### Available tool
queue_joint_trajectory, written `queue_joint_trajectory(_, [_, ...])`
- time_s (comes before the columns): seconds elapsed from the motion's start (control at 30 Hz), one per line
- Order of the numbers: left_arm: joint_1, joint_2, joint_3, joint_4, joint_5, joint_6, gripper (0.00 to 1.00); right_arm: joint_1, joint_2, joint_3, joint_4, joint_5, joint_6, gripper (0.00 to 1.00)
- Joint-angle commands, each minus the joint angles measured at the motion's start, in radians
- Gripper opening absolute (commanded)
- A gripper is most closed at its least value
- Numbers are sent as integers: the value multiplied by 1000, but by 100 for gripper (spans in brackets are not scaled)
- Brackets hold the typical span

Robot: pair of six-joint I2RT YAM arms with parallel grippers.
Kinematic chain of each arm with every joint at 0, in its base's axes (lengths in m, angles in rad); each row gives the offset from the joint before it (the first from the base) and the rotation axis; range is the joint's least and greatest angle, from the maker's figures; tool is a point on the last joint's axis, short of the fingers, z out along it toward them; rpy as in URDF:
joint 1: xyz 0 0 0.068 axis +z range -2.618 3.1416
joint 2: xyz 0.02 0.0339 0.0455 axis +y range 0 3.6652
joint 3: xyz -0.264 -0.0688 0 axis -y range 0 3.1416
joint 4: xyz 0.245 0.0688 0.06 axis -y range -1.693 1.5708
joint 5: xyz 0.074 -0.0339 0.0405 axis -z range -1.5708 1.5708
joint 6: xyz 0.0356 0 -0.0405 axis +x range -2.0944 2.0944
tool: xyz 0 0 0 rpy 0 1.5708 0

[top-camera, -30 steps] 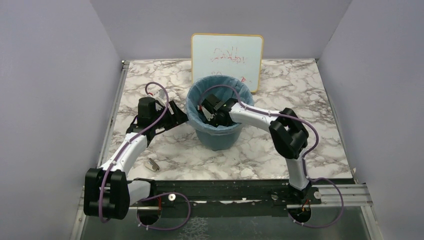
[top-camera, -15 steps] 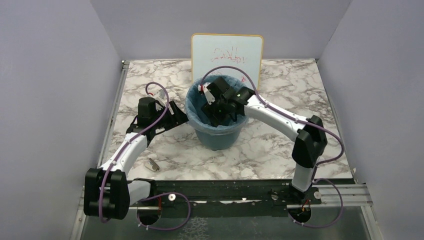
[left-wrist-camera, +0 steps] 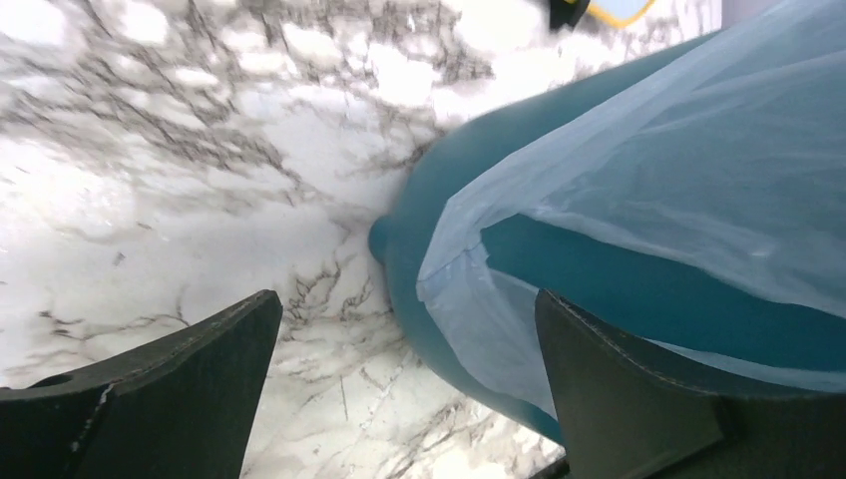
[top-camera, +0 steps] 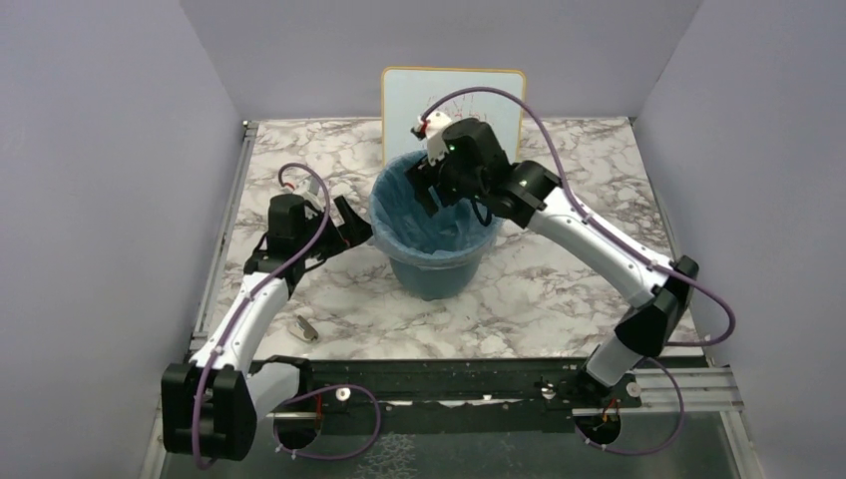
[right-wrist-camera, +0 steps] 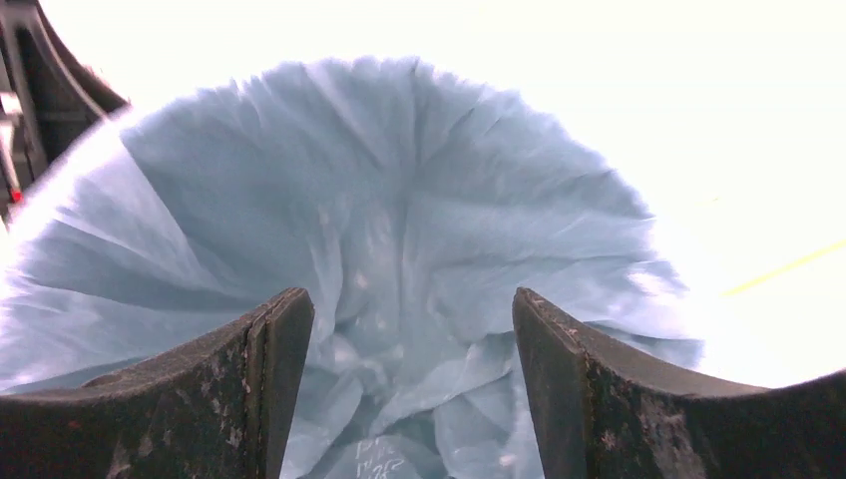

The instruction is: Put the trash bags into the trash bin

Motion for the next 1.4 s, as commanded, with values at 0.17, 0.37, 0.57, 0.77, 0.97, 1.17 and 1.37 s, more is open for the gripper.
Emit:
queue_joint_trajectory(0.17, [4,-255,158,-119,-307,94,99,-8,-321,-270,553,473,-88,92])
queue_joint_trajectory(0.37, [1,-193,391,-133,-83,243,99,-384,-400,-345,381,318,311,94])
queue_joint_trajectory(0.57, [-175,34,623,-148,65,257,99,-680,-406,-606,390,-166,598,95])
queue_joint_trajectory(0.77, [-404,253,811,-242,-87,380,99,-753,-363,-833,619,-535,748,95])
queue_joint_trajectory(0.97, [-477,375,845,-366,-168,417,99,-752,-233,-867,757,-806,810,95])
queue_joint_trajectory(1.17, [-521,416,814,-387,-196,427,99,-753,-82,-817,749,-1008,813,92])
queue_joint_trajectory(1.37, [-600,527,833,-425,-261,458,99,-753,-69,-838,752,-981,797,92])
